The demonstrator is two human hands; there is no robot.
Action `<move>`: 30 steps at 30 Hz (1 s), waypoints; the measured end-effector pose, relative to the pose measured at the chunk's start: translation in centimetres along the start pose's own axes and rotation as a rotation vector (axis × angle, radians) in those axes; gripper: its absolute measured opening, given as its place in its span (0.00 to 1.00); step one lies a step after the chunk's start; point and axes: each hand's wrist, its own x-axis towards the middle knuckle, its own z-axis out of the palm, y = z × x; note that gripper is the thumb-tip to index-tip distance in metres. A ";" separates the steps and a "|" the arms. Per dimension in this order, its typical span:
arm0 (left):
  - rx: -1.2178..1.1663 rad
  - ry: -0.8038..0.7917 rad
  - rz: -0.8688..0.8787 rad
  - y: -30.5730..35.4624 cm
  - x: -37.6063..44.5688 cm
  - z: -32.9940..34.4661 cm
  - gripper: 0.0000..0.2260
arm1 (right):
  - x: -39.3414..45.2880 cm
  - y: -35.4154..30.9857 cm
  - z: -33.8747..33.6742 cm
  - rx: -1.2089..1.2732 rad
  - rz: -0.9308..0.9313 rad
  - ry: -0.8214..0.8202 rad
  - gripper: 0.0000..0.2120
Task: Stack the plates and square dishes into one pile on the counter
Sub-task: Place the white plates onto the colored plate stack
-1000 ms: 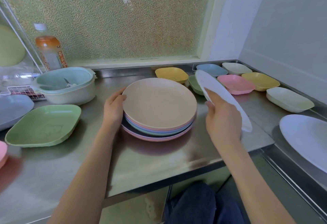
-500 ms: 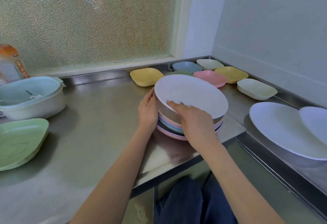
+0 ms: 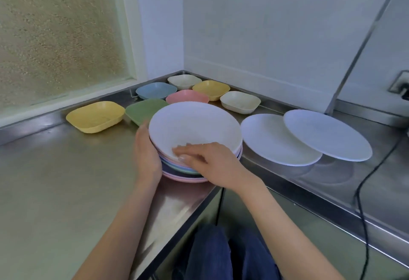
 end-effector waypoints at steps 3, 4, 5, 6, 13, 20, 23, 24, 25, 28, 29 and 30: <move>0.008 -0.047 0.043 -0.2 0.1 0.3 0.13 | -0.2 0.3 0.1 0.100 0.035 0.012 0.14; 0.004 -0.055 0.053 -0.4 0.1 0.2 0.13 | -0.2 0.4 0.1 0.142 0.043 0.035 0.14; -0.003 -0.056 0.057 -0.7 0.2 0.2 0.15 | -0.3 0.5 0.0 0.207 0.059 0.077 0.15; -0.003 -0.055 0.059 -1.0 0.3 0.1 0.18 | -0.4 0.6 -0.1 0.280 0.081 0.144 0.15; 0.020 -0.105 0.091 -1.4 0.3 0.0 0.22 | -3.0 7.9 -4.4 -0.183 0.501 0.864 0.14; 0.115 -0.152 0.140 -1.6 -0.3 0.8 0.23 | -4.5 13.9 -6.7 -0.536 0.959 0.472 0.23; 0.138 -0.158 0.139 -1.7 -0.4 0.9 0.23 | -4.3 14.0 -7.0 -0.564 1.005 0.516 0.23; 0.136 -0.159 0.139 -1.7 -0.4 0.8 0.23 | -4.3 14.2 -7.1 -0.573 1.010 0.533 0.22; 0.134 -0.162 0.141 -1.7 -0.4 0.8 0.23 | -4.3 14.3 -7.1 -0.574 1.007 0.562 0.22; 0.140 -0.165 0.148 -1.5 -0.4 0.7 0.23 | -4.7 14.6 -6.9 -0.581 0.958 0.696 0.21; 0.143 -0.162 0.150 -1.5 -0.5 0.7 0.23 | -4.9 14.5 -6.8 -0.584 0.931 0.760 0.20; 0.144 -0.160 0.155 -1.4 -0.5 0.7 0.23 | -5.1 14.4 -6.7 -0.582 0.899 0.830 0.20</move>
